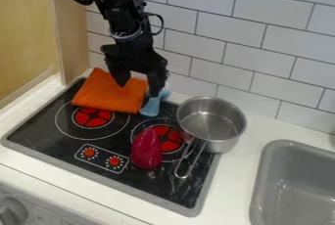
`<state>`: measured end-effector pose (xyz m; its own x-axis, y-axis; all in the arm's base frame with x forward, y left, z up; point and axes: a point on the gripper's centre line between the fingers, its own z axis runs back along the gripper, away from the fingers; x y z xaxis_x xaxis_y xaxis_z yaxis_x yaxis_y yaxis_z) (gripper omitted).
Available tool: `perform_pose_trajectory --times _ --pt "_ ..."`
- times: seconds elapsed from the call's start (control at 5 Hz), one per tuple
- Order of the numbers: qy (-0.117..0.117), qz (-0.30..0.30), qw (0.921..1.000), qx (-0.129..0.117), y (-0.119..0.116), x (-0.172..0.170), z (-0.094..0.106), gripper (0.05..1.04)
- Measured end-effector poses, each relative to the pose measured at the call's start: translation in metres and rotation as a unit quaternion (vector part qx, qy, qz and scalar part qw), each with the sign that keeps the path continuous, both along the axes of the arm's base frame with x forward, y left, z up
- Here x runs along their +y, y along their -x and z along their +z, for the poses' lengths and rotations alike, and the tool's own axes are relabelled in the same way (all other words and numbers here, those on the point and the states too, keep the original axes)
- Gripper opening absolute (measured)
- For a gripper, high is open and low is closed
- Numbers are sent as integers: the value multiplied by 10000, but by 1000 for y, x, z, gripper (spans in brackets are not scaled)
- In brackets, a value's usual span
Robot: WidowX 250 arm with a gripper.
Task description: Move the blue brush to the lower left of the burner
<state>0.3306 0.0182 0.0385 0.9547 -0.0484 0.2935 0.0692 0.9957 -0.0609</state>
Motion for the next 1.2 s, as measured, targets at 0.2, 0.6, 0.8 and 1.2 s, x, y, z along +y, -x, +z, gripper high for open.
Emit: perform_pose_trajectory --times 0.2,0.6,0.8,1.2 --pt "-24 103 9997 -210 -21 1 2 999" --pt "66 115 9998 -161 -38 -2 -12 999" --pt "87 96 9999 -106 -42 -2 -19 999" --pt "138 0 9999 72 -41 -11 -33 999"
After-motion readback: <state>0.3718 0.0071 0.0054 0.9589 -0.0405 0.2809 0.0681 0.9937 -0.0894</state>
